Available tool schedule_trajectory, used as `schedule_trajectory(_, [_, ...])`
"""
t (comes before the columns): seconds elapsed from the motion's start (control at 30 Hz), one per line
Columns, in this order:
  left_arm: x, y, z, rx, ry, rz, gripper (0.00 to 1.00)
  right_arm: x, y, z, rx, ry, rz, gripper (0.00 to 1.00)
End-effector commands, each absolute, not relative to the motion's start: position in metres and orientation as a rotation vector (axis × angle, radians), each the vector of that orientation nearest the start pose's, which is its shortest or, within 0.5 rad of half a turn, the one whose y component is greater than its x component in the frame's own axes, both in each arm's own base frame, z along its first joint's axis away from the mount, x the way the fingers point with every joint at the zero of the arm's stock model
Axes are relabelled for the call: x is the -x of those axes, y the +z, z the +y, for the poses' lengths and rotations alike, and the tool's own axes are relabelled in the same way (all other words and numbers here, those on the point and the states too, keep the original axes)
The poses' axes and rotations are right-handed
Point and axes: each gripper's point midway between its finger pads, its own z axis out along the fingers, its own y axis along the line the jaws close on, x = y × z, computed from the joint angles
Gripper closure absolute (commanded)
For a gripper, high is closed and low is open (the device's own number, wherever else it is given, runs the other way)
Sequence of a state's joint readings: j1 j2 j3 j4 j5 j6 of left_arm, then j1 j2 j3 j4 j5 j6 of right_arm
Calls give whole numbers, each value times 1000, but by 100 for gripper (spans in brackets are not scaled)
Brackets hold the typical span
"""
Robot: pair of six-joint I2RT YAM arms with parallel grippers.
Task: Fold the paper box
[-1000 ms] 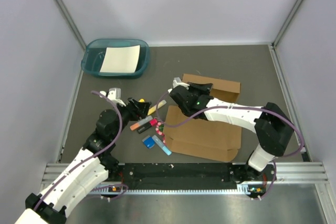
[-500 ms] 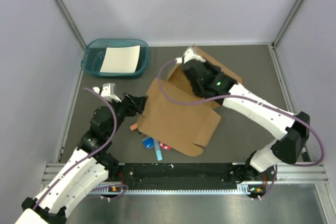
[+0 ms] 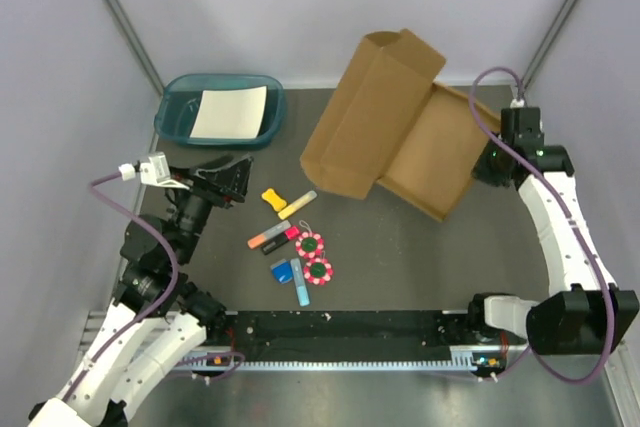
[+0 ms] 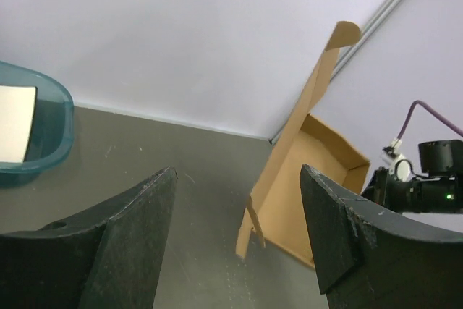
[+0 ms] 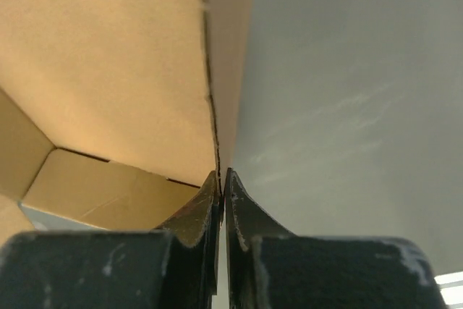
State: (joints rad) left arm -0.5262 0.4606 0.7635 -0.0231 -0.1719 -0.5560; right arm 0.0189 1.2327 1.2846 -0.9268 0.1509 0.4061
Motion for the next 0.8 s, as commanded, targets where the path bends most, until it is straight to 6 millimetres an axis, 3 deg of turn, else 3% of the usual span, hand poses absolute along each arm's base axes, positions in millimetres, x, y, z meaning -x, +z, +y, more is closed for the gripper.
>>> schedule_trajectory(0.0, [-225, 381, -139, 149, -911, 1355, 26, -292, 210, 69, -815, 575, 2358, 100])
schedule_trajectory(0.13, [-222, 351, -176, 36, -1061, 1425, 27, -280, 171, 75, -1036, 624, 2365, 100])
schedule_trajectory(0.2, [-219, 337, -192, -26, -1113, 1466, 27, -274, 162, 73, -1141, 622, 2334, 100])
schedule_trajectory(0.23, [-217, 328, -199, -48, -1131, 1486, 27, -264, 146, 72, -1193, 603, 2347, 100])
schedule_trajectory(0.3, [-212, 320, -206, -77, -1163, 1506, 27, -260, 138, 70, -1272, 614, 2291, 100])
schedule_trajectory(0.33, [-208, 309, -208, -80, -1174, 1516, 27, -251, 120, 69, -1323, 594, 2306, 100])
schedule_trajectory(0.43, [-203, 305, -202, -62, -1171, 1469, 25, -243, 98, 67, -1417, 580, 2283, 100])
schedule_trajectory(0.7, [-200, 299, -195, -87, -1115, 1474, 24, -238, 80, 65, -1526, 533, 2286, 100])
schedule_trajectory(0.77, [-195, 296, -198, -119, -1135, 1470, 25, -238, 76, 65, -1514, 520, 2318, 92])
